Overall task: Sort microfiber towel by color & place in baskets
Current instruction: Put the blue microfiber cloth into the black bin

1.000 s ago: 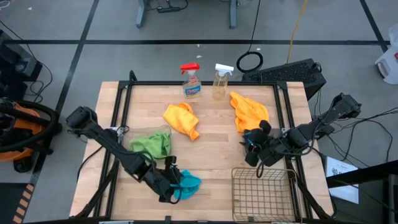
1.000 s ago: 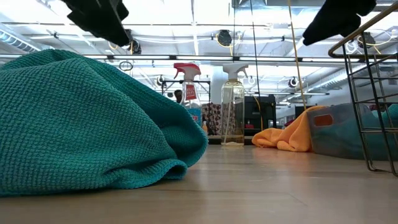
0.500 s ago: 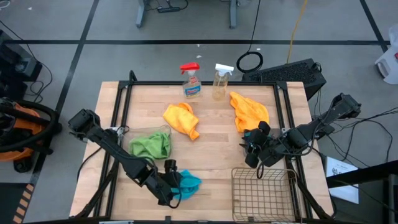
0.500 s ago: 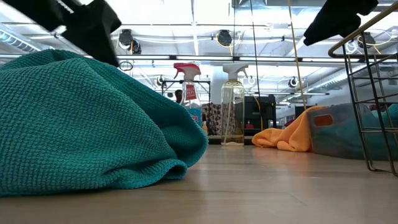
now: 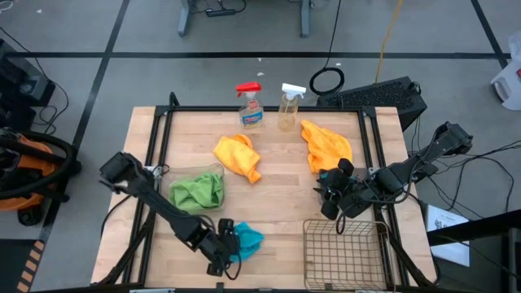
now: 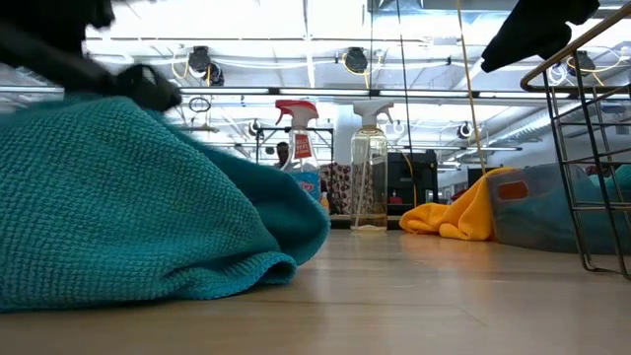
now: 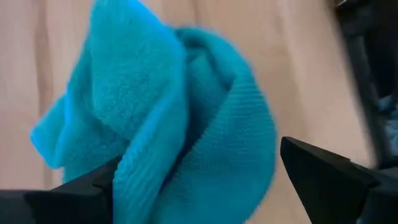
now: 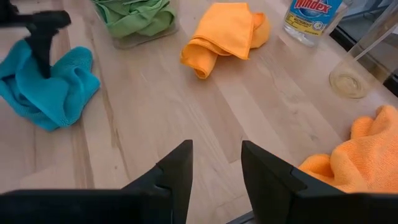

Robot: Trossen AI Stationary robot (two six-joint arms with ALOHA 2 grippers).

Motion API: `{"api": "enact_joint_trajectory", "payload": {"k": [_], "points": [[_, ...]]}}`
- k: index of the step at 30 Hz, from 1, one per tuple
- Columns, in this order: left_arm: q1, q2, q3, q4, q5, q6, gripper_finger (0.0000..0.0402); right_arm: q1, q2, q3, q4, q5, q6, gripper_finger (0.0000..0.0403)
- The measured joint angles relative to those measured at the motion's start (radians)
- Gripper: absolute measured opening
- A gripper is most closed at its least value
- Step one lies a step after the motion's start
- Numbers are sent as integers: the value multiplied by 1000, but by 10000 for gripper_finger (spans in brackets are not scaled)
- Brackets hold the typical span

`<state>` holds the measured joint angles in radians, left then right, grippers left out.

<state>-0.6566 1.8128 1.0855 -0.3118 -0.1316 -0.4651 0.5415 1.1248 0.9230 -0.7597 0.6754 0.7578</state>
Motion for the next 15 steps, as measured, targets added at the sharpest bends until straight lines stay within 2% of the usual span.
{"api": "enact_joint_trajectory", "payload": {"k": [7, 15], "points": [[1, 69, 0, 23, 2, 0, 263, 0, 0, 0, 0, 0, 2, 128], [2, 67, 0, 19, -3, 4, 115, 0, 0, 0, 0, 0, 5, 128]]}}
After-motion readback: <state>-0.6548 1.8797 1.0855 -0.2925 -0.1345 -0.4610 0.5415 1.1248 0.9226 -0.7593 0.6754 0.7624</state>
